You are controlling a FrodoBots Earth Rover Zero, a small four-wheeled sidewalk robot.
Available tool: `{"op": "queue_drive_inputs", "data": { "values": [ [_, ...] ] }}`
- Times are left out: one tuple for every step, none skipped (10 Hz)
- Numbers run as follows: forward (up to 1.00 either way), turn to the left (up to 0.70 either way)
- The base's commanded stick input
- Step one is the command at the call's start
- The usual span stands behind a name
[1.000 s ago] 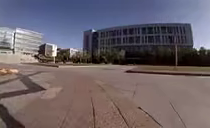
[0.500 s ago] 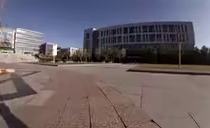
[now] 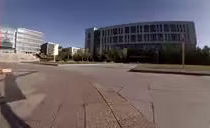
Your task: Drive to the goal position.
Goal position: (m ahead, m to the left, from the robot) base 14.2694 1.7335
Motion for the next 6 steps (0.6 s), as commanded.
{"op": "queue_drive_inputs", "data": {
  "values": [
    [0.70,0.00],
    [0.70,0.00],
    [0.70,0.00],
    [0.70,0.00],
    [0.70,0.00],
    [0.70,0.00]
  ]
}}
